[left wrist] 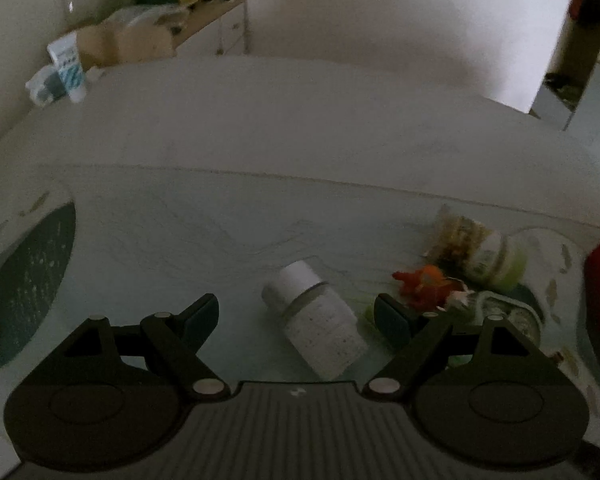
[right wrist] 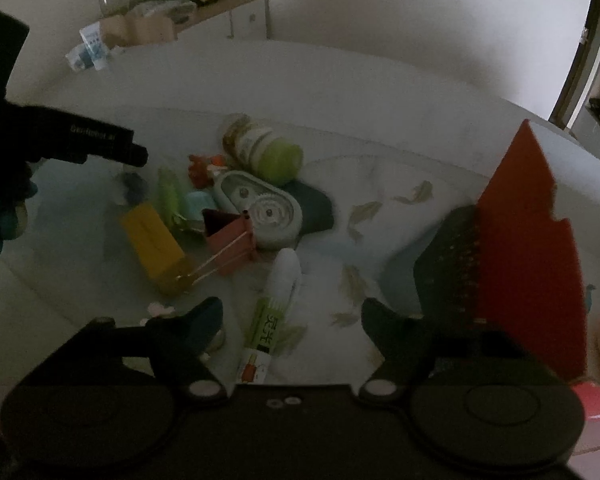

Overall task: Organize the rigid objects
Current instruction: 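Grasp the glass jar with the left tool while the right tool grasps the glue stick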

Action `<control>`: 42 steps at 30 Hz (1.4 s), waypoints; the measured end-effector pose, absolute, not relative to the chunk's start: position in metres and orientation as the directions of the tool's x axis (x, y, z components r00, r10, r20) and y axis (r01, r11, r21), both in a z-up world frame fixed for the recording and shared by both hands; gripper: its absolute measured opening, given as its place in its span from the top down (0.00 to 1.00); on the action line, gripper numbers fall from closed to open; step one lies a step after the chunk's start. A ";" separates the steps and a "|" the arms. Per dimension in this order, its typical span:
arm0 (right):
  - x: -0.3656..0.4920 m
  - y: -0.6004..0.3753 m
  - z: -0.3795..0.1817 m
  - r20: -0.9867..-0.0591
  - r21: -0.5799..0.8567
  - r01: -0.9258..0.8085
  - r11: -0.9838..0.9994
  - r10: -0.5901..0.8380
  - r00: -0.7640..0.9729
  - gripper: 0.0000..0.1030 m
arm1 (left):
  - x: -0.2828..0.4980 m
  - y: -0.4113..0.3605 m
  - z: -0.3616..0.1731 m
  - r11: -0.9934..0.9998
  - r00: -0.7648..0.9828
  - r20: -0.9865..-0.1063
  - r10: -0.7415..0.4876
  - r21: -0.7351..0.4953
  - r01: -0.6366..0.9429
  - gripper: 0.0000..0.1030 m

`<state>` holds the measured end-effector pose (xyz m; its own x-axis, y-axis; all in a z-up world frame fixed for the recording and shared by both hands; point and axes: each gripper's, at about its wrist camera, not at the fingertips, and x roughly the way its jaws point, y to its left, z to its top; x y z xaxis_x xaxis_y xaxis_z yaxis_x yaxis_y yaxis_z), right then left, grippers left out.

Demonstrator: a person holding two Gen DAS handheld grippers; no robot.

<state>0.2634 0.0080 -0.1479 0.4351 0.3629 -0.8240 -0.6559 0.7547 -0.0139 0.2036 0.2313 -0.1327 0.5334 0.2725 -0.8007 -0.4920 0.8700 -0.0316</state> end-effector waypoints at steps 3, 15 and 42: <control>0.266 0.014 -0.153 -0.833 -0.024 -0.656 0.754 0.348 0.431 0.34 | 0.208 0.234 -0.139 0.863 0.518 -0.811 0.272 -0.032 -0.504 0.18; 0.273 0.021 -0.168 -0.862 -0.037 -0.655 0.754 0.307 0.403 0.63 | 0.207 0.242 -0.154 0.845 0.481 -0.831 0.279 -0.026 -0.534 0.18; 0.258 -0.007 -0.133 -0.817 0.004 -0.678 0.735 0.394 0.422 0.81 | 0.178 0.200 -0.117 0.894 0.553 -0.791 0.262 -0.017 -0.448 0.61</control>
<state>0.2579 -0.0072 -0.1328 0.4222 0.3936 -0.8166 -0.6781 0.7350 0.0037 0.1784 0.1998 -0.1173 0.5530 0.2618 -0.7910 -0.4479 0.8939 -0.0173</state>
